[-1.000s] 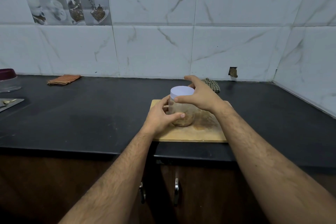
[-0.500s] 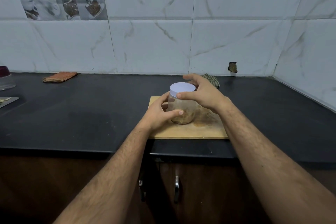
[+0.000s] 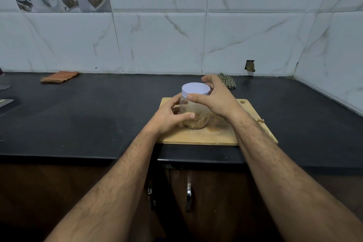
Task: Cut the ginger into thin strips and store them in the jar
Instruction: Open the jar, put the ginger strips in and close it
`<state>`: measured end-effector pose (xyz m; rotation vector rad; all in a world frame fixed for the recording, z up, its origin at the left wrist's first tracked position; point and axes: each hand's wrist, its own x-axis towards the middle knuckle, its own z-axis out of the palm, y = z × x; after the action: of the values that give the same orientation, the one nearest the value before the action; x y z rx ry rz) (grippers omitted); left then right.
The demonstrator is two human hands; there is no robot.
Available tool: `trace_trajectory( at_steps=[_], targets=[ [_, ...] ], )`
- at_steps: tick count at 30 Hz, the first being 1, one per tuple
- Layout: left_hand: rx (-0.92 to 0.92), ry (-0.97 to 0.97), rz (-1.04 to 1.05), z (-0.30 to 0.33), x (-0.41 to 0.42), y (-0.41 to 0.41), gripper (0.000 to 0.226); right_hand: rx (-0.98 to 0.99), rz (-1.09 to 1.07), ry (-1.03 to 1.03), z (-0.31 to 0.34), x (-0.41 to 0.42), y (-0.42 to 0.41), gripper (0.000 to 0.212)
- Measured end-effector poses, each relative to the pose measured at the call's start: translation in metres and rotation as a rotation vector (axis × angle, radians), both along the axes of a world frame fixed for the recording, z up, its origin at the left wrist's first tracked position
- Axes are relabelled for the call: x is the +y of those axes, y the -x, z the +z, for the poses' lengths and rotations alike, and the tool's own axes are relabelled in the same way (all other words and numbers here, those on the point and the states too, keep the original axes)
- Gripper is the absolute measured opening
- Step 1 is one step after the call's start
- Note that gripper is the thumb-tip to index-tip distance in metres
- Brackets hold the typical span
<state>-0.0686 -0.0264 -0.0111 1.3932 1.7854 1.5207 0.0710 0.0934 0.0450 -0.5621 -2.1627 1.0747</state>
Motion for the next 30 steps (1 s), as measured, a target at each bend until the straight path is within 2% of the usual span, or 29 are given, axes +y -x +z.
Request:
trace_trajectory(
  at_steps=[5,9,15,21,26,30],
  targets=[
    [-0.033,-0.011,-0.009,0.002,-0.002,0.0,0.076,-0.043,0.052,0.071,0.001,0.004,-0.006,0.091],
    [-0.064,-0.019,-0.012,0.002,-0.003,-0.001,0.078,-0.035,0.103,0.25,-0.01,0.007,-0.016,0.087],
    [-0.08,-0.03,-0.01,0.004,-0.004,-0.002,0.083,0.042,0.159,0.427,-0.026,0.003,-0.021,0.064],
    [-0.059,0.002,-0.002,0.006,-0.008,0.0,0.084,0.024,0.218,0.5,-0.029,0.004,-0.028,0.06],
    [-0.081,0.041,-0.033,0.008,-0.013,0.001,0.067,0.028,0.221,0.531,-0.032,0.008,-0.032,0.05],
    [-0.086,0.045,-0.039,0.007,-0.011,0.001,0.065,0.047,0.19,0.512,-0.038,0.006,-0.029,0.047]
  ],
)
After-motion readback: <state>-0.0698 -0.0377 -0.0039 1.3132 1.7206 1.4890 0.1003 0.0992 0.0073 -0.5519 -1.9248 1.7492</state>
